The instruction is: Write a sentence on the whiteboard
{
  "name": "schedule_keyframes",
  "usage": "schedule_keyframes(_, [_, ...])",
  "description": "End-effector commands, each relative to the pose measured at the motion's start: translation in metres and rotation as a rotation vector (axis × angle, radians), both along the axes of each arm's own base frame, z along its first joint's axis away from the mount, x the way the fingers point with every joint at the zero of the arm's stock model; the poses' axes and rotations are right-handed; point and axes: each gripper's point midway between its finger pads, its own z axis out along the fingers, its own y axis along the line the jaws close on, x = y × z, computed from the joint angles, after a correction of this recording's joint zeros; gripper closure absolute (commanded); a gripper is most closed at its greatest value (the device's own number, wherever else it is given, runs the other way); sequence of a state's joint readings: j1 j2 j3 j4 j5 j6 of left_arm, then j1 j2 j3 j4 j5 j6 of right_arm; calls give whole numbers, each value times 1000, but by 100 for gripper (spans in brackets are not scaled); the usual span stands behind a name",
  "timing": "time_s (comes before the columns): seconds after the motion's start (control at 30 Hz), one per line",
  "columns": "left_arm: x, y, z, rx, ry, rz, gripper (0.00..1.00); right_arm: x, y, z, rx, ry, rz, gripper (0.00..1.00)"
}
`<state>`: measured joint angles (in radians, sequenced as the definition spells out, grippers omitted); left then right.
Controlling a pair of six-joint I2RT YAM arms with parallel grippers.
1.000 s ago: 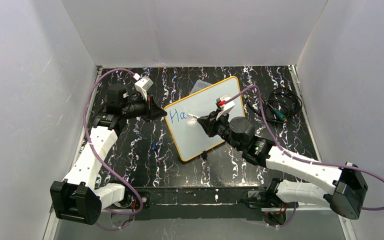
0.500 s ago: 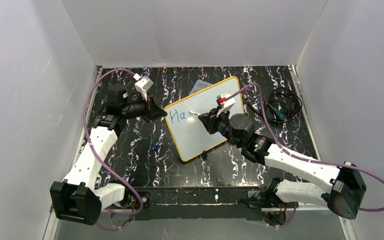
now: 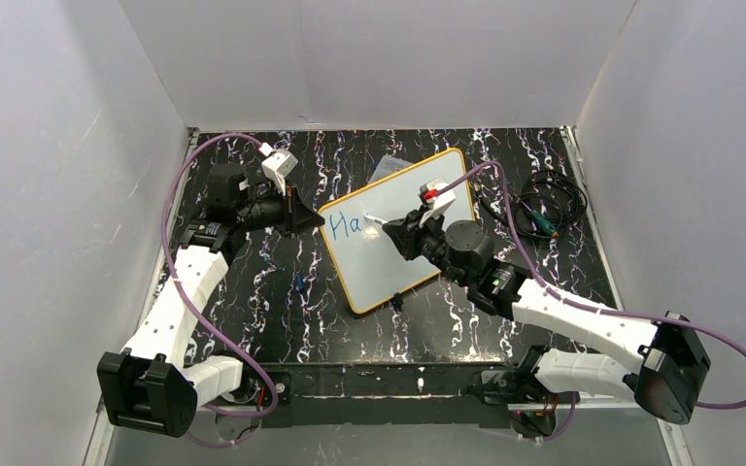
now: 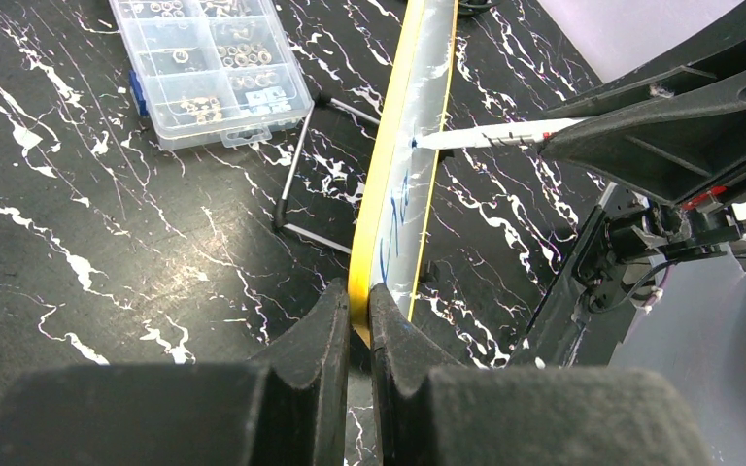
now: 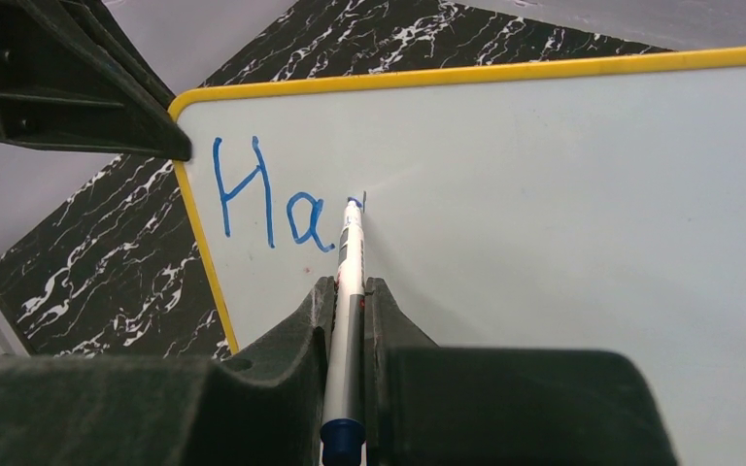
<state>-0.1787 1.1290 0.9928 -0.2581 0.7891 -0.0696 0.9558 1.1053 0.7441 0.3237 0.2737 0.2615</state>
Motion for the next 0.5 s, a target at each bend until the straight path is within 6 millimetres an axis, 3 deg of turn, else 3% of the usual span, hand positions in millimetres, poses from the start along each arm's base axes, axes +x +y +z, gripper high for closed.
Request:
schedule_keyframes(0.0, [-12, -4, 5, -4, -37, -57, 100, -3, -8, 4, 24, 10, -13, 99])
schedule_keyframes(0.3, [-13, -4, 5, -6, -38, -56, 100, -25, -12, -45, -38, 152, 43, 99])
schedule_keyframes(0.47, [-13, -4, 5, -6, -37, -56, 100, -26, -11, -26, 1, 125, 55, 99])
